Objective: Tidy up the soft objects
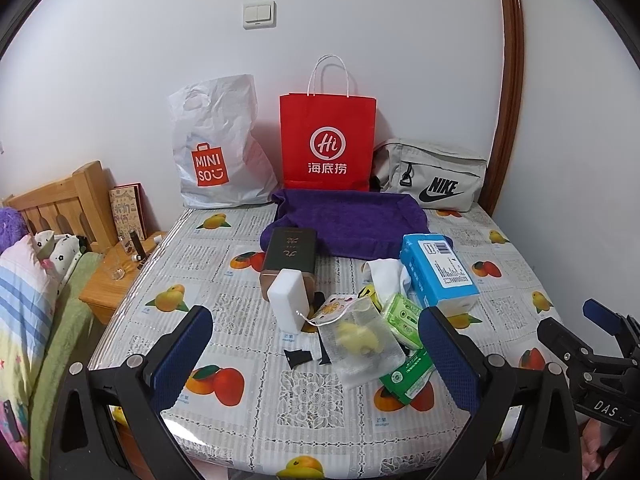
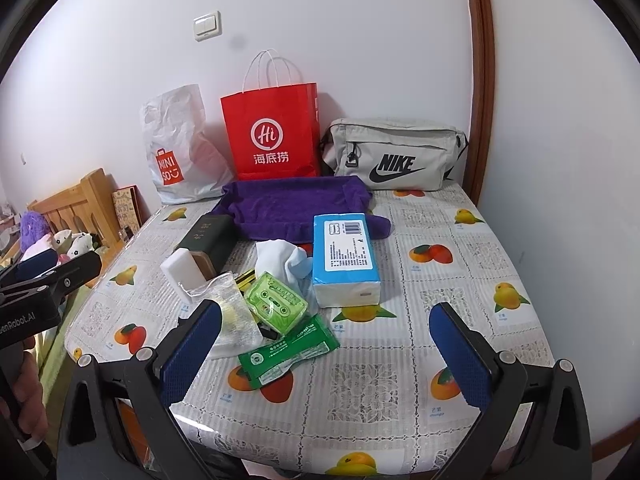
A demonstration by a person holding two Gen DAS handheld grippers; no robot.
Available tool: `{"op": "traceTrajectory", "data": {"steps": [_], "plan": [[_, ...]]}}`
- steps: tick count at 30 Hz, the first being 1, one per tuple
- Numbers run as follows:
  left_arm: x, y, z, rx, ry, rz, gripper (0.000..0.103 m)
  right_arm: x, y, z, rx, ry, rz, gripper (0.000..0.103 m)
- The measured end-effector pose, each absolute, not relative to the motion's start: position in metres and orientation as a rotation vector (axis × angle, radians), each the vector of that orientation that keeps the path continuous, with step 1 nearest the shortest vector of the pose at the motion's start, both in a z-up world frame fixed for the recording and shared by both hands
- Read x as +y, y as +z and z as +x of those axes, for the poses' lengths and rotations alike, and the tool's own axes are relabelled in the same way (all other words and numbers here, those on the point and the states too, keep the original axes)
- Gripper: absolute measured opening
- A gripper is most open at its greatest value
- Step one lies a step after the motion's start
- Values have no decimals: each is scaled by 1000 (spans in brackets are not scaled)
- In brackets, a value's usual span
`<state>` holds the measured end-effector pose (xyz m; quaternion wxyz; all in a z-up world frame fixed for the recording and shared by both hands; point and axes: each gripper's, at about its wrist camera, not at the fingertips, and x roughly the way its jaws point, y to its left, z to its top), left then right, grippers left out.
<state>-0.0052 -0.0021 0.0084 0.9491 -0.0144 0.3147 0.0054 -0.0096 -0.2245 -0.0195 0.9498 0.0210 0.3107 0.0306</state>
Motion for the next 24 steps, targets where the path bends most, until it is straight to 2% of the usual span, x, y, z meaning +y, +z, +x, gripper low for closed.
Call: {"op": "traceTrajectory", "data": {"steps": [24], "plan": [[-1,7,-8,631,20,-17,103,-226,-19,-12,632,52,45,103]]}}
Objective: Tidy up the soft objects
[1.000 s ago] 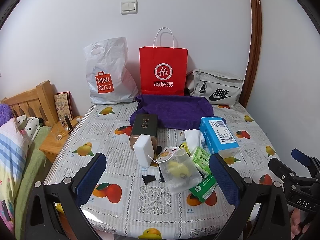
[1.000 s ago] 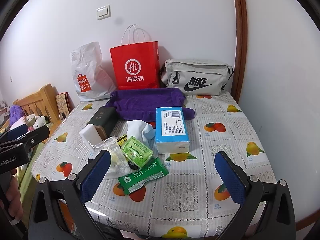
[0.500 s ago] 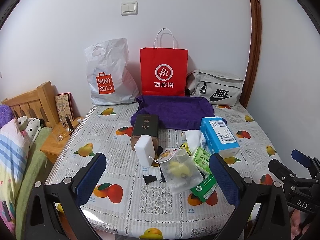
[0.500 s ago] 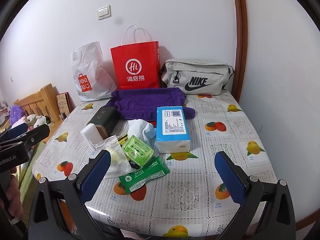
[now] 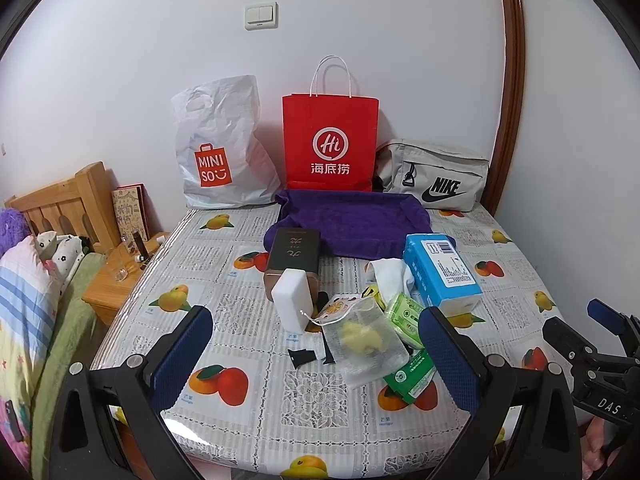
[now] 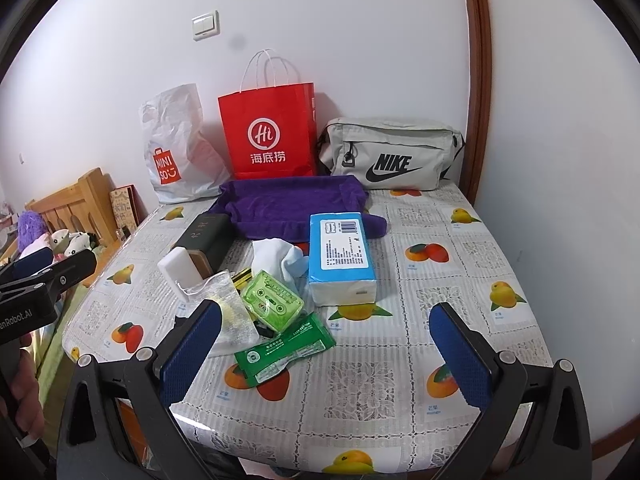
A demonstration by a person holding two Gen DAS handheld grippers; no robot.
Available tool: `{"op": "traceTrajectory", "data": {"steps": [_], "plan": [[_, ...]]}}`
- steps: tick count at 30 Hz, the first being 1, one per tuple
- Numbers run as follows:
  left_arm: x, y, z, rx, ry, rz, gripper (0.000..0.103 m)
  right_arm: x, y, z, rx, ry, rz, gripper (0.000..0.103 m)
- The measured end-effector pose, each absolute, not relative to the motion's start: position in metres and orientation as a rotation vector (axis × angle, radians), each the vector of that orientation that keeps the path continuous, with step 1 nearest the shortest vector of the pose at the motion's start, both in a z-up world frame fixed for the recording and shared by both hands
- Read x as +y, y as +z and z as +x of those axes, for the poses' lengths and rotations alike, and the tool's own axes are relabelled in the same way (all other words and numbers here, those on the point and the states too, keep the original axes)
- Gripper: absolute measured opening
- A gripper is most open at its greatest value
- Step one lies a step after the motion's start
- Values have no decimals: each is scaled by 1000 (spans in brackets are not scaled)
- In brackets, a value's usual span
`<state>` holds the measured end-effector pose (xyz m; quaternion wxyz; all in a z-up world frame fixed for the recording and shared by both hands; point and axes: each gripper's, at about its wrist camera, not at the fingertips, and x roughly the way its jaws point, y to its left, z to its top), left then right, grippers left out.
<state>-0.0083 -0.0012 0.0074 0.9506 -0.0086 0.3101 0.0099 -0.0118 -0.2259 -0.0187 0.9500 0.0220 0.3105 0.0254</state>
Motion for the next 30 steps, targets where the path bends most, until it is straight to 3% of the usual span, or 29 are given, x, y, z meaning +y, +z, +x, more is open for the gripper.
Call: {"op": "traceTrajectory", "data": {"steps": [30], "plan": [[0,6,-9,630,19,-17,103,-222,-20,-12,639,60,29,103]]}}
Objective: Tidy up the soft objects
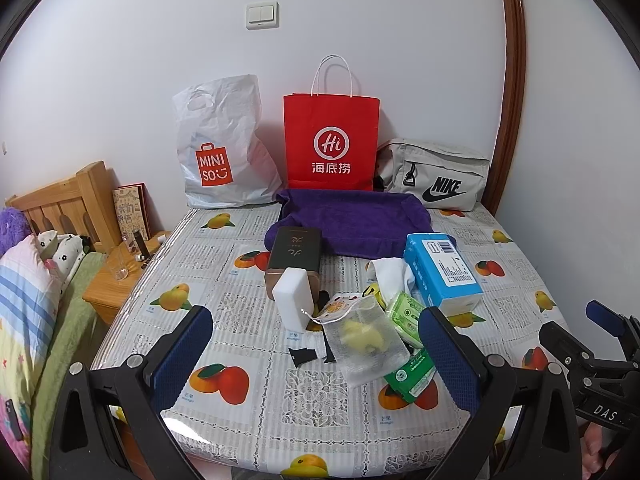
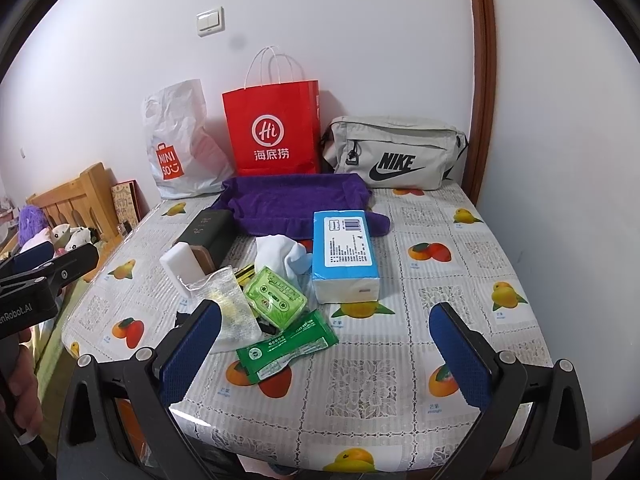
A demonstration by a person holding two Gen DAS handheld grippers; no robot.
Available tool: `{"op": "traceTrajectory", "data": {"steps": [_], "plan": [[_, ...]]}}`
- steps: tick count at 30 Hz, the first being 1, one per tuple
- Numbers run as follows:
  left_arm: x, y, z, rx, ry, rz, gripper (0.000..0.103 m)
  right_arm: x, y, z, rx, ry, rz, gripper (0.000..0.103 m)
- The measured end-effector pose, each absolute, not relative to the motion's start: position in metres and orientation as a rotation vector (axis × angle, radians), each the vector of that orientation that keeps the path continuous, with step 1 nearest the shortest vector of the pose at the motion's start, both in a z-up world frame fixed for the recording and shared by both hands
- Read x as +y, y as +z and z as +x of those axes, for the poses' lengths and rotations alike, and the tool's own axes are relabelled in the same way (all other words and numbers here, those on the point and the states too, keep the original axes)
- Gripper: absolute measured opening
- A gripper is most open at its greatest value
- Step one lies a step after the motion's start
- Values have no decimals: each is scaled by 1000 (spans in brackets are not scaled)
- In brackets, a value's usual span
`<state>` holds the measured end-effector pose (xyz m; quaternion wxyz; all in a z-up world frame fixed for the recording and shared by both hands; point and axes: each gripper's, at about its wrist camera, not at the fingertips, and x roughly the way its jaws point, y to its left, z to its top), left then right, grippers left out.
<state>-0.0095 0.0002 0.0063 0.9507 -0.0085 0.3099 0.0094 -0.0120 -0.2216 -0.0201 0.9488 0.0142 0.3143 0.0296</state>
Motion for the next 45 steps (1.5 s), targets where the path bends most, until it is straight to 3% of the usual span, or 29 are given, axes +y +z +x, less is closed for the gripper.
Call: {"op": "traceTrajectory", "data": {"steps": [16,32,40,45], "plan": [[9,-24,17,703,14,-38,103,-229,-39,7,601,116,42,103],[49,-117,100,834,-15,-151,101,-226,-139,66,807,165,89,102],[52,-127,141,822,-36,-171,85,-228,-160,77,907,171,122,102],[52,-136,157,831,-40,-161,51,-219,-174,78,968,196,174,102]]}}
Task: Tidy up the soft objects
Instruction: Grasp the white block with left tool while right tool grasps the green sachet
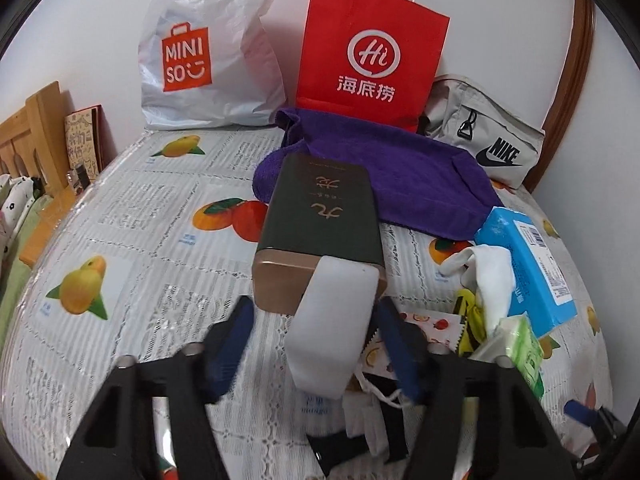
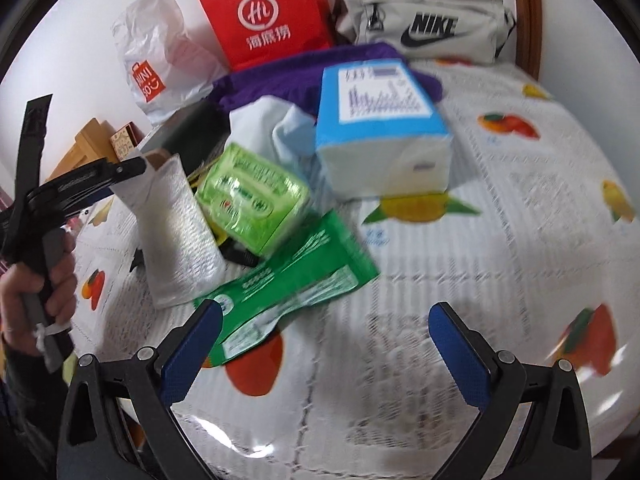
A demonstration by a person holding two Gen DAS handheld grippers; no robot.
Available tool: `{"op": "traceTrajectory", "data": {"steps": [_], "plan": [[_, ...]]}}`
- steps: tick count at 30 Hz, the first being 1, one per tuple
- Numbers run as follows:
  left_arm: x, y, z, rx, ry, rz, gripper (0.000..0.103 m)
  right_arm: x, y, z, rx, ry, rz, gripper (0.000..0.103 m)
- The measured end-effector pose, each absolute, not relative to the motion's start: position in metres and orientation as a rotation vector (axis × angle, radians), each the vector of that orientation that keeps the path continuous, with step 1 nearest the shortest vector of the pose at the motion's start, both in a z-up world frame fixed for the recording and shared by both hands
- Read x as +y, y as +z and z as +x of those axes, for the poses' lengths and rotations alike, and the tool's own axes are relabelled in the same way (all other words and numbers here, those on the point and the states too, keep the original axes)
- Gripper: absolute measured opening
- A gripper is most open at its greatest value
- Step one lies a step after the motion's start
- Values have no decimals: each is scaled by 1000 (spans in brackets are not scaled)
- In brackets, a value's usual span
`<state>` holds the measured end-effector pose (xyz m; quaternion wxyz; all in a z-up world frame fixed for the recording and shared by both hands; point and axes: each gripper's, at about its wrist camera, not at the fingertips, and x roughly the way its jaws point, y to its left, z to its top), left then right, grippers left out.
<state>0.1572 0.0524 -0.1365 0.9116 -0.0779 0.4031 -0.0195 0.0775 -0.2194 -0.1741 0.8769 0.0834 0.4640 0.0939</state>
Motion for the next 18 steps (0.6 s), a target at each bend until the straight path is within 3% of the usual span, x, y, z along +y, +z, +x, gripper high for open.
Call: {"op": "traceTrajectory", "data": {"steps": [2,9,18], "plan": [[52,-139,159,837,-73,-163,33,-216,-178,80,985,192,209,100],[56,-135,151,807,-103,-160,32,-203,-181,94,1013,126,245,87],[68,-143,148,808,-151,-213,32,-194,-181,108,1033,42,279,87]]}}
